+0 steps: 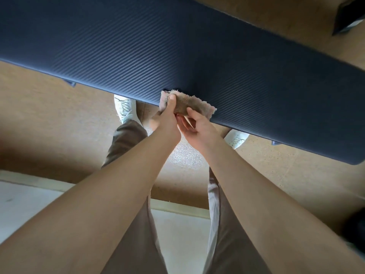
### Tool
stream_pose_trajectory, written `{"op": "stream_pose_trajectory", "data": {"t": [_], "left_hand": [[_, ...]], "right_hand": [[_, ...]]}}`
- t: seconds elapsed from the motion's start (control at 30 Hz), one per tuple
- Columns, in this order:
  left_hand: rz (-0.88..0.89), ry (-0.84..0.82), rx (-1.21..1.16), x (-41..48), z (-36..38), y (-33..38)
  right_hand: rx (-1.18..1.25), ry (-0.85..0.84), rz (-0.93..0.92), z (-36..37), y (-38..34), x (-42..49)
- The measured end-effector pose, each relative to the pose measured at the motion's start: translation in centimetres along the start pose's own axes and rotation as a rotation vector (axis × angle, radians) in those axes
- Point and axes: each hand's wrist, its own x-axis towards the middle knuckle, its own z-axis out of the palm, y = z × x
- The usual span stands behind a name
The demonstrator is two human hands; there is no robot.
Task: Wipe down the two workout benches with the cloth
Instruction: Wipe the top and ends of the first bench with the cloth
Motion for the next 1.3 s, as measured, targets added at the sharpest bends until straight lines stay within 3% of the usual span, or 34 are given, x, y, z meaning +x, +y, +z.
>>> {"op": "stream_pose_trajectory", "data": {"t": [0.13, 0.47, 1.07, 1.3], "left_hand": [[-0.02, 0.066, -0.042, 2.0, -3.1, 3.6], [-0.019, 0.045, -0.157, 8.0, -11.3, 12.3], [0.042, 0.11, -0.529, 16.0, -21.5, 25.1], [0.305, 0.221, -0.242, 20.5, -25.6, 28.8]], "right_hand": [[-0.052, -0.003, 0.022, 4.1, 2.9, 0.4], [-0.083, 0.016, 0.119, 14.8, 10.4, 0.9], [-0.139, -0.129, 0.225, 29.5, 23.2, 3.0], [-0.483, -0.194, 0.292, 33.9, 25.6, 2.8]]}}
